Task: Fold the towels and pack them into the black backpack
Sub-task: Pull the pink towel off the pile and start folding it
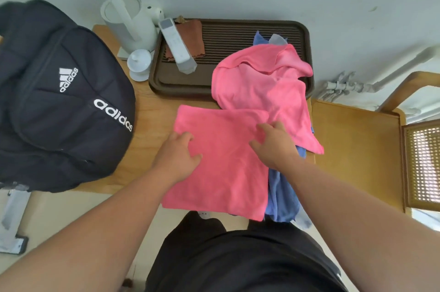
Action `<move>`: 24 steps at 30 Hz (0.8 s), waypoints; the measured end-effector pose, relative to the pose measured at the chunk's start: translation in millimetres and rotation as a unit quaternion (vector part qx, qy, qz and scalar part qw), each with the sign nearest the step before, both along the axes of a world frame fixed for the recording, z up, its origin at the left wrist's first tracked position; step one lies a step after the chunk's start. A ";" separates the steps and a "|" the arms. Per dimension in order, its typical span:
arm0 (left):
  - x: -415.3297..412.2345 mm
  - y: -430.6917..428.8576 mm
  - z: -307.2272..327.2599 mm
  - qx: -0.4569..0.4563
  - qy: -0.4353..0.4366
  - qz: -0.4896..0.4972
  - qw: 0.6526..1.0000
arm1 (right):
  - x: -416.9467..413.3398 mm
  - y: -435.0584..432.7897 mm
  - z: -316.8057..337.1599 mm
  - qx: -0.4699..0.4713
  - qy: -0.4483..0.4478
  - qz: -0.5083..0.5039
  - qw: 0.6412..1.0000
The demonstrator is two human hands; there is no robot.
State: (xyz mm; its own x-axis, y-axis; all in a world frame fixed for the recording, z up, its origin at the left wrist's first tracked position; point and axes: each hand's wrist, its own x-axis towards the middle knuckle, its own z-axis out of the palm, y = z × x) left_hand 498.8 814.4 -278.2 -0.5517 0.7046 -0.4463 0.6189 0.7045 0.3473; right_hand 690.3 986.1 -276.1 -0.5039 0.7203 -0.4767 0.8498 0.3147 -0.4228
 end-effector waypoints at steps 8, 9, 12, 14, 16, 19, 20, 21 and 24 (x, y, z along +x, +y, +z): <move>-59.6 22.5 -8.1 -0.055 0.023 -0.106 0.993 | -16.7 -20.4 -5.0 0.003 -0.011 -0.125 0.992; -63.4 26.3 -8.2 -0.065 0.028 -0.126 0.989 | -18.3 -20.6 -5.3 0.000 -0.006 -0.138 0.990; -71.5 37.0 -10.6 -0.100 0.027 -0.177 0.979 | -21.6 -19.2 -10.2 -0.006 -0.007 -0.172 0.985; -75.8 42.9 -14.1 -0.123 0.025 -0.200 0.972 | -23.9 -17.6 -14.6 -0.003 -0.008 -0.176 0.984; -79.5 47.4 -19.1 -0.144 0.020 -0.209 0.967 | -26.4 -14.2 -16.7 0.009 0.005 -0.188 0.982; -83.8 56.1 -25.5 -0.123 0.026 -0.190 0.974 | -31.3 -4.5 -14.9 0.031 0.081 -0.272 0.958; -85.4 60.1 -26.6 -0.104 0.028 -0.173 0.979 | -33.4 -0.8 -13.6 0.034 0.101 -0.304 0.947; -86.7 64.3 -27.1 -0.086 0.032 -0.157 0.983 | -35.1 2.3 -12.4 0.039 0.113 -0.324 0.939; -90.0 76.4 -27.7 -0.076 0.050 -0.141 0.986 | -37.9 7.3 -13.0 0.060 0.124 -0.335 0.932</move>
